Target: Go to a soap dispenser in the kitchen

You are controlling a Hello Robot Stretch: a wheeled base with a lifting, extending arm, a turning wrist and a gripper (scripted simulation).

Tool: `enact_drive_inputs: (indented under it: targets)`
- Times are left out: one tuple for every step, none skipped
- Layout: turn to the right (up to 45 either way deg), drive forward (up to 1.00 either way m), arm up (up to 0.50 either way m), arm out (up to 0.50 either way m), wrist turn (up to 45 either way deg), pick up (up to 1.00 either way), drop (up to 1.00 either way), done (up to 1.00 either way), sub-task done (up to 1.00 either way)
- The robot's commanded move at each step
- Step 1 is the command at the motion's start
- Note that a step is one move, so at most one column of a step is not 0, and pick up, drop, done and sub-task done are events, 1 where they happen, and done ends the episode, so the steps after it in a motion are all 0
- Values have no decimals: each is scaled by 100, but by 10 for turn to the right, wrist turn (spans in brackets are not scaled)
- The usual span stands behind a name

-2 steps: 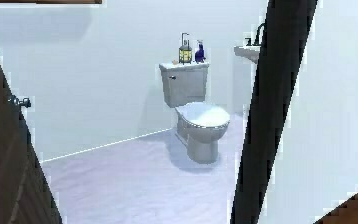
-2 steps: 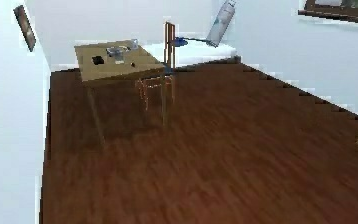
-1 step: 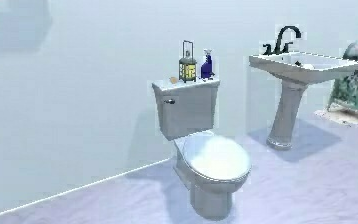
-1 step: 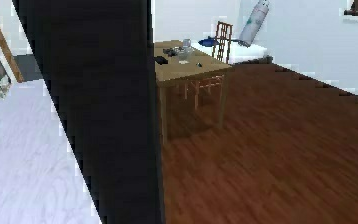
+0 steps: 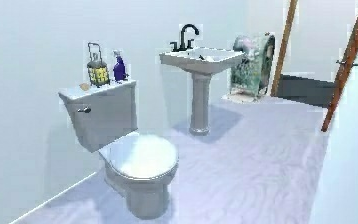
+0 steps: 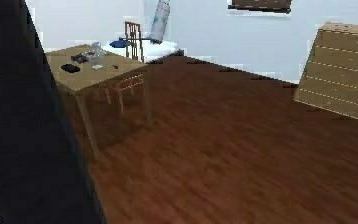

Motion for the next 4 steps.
enact_drive_inputs:
  targets:
    - [0,55,0,0,0,0,0,0,0]
    - [390,0,0,0,0,0,0,0,0]
    - [0,60,0,0,0,0,0,0,0]
    - [-30,0,0,0,0,0,0,0,0]
